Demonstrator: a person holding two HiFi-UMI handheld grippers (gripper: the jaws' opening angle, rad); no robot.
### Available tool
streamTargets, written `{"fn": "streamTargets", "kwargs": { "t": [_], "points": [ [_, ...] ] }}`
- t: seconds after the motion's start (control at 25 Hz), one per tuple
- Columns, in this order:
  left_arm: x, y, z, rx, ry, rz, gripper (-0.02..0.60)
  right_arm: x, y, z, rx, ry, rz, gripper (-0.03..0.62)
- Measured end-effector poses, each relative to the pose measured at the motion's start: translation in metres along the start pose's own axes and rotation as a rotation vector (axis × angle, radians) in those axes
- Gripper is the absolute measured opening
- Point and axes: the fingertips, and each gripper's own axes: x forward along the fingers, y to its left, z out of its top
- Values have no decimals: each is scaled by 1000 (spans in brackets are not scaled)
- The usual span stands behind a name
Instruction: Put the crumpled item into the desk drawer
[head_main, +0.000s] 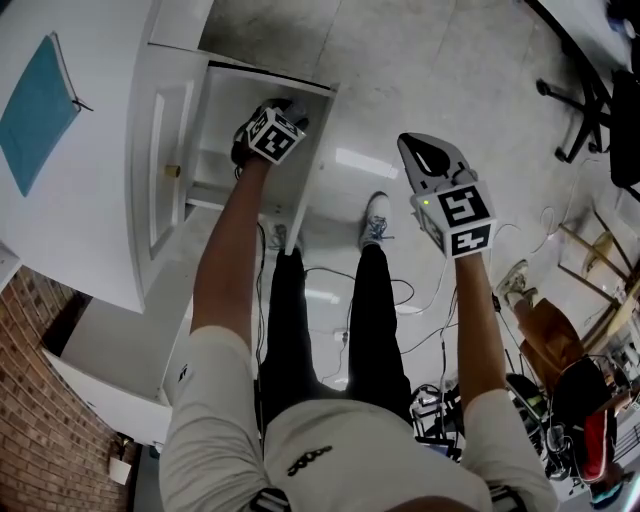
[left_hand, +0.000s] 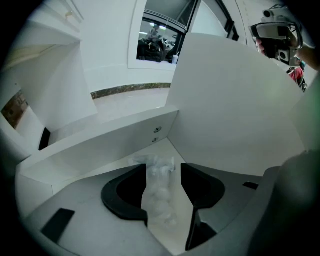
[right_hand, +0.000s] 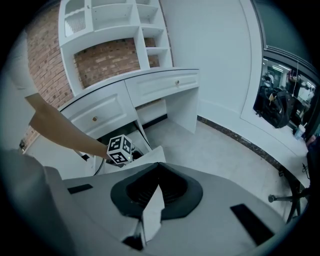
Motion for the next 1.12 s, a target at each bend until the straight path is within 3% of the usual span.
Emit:
{"fn": "streamTargets", "kwargs": {
  "t": [0.24, 0.44, 0.68, 0.76, 0.96, 1.12],
  "points": [
    [-41, 1, 15, -80, -99, 31, 222, -25, 16, 23, -34, -22, -10, 5],
    [-96, -12, 23, -85, -165, 50, 208, -55, 34, 44, -48, -41, -22, 5],
    [-180, -17, 35, -210, -340, 165, 49, -101, 55, 83, -72, -124, -59, 5],
    [-212, -33, 37, -241, -377, 165, 18, -120, 64, 92, -83, -134, -67, 5],
    [-288, -68, 67, -159, -451, 153, 18, -174, 83, 120, -123, -176, -86, 5],
    [-367, -88, 102, -147, -595, 148, 18, -220, 92, 146, -118, -232, -120, 5]
  ]
}}
